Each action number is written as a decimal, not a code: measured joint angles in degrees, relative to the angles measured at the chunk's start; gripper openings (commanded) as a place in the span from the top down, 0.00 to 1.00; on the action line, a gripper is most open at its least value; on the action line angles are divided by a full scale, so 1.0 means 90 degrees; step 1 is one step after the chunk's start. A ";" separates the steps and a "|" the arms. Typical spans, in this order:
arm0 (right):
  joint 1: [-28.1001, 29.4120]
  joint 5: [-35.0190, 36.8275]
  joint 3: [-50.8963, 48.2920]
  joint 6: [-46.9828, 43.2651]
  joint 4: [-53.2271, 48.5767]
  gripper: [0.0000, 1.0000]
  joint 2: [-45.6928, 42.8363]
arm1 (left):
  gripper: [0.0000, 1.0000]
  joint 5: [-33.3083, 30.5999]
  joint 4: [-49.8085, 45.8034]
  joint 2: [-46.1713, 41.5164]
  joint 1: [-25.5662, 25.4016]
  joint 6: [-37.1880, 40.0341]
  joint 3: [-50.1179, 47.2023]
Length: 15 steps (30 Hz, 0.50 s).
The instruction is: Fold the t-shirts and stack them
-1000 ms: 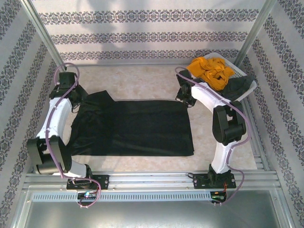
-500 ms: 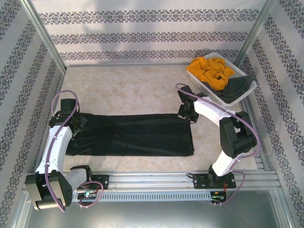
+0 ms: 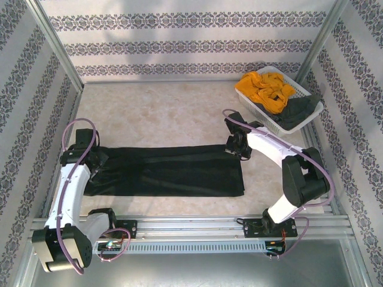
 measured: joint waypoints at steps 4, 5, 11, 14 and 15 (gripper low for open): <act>0.0041 -0.0017 -0.0236 0.0097 -0.0010 1.00 -0.0005 | 1.00 -0.0007 -0.0124 -0.0158 0.0000 -0.0041 -0.0146; 0.0041 -0.0034 -0.0289 0.0126 -0.0027 0.96 -0.0005 | 1.00 -0.0019 -0.0165 -0.0168 0.0000 -0.0046 -0.0182; 0.0041 -0.0097 -0.0544 0.0333 -0.0063 0.75 -0.0136 | 0.86 -0.0019 -0.0211 -0.0170 0.0000 -0.0168 -0.0437; 0.0041 -0.0097 -0.0563 0.0393 -0.0126 0.75 -0.0408 | 0.73 -0.0024 -0.0236 -0.0170 0.0000 -0.0267 -0.0512; 0.0041 -0.0097 -0.0561 0.0437 -0.0141 0.75 -0.0522 | 0.72 -0.0027 -0.0240 -0.0170 0.0005 -0.0284 -0.0515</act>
